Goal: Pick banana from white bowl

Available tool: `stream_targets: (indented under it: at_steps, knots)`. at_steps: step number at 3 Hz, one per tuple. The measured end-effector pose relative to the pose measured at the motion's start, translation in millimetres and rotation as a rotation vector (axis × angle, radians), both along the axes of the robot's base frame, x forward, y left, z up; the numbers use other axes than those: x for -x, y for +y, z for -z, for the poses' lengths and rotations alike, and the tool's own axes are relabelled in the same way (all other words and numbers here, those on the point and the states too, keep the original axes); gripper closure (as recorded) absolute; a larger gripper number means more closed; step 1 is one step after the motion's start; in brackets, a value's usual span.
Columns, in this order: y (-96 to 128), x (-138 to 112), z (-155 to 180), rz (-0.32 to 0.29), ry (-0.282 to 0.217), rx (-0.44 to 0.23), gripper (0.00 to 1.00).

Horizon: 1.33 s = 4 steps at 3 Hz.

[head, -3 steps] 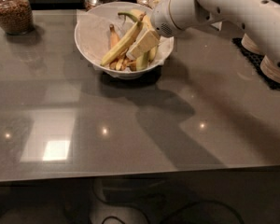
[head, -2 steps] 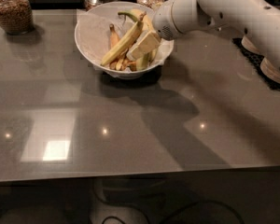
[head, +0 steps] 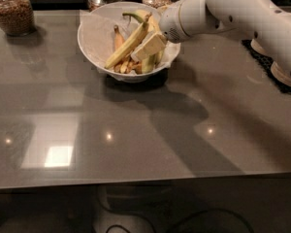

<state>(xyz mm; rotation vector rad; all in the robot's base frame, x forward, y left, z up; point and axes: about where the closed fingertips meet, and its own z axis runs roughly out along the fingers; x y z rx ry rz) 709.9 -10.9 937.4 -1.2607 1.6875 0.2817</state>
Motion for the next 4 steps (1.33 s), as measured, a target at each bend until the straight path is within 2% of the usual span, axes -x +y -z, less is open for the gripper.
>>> stream_targets:
  at_steps: [3,4]
  knots:
    - [17.7,-8.8,-5.4,-0.033,-0.008,-0.026,0.10]
    - [22.9,-7.9,-1.9,-0.048,0.001,-0.022,0.29]
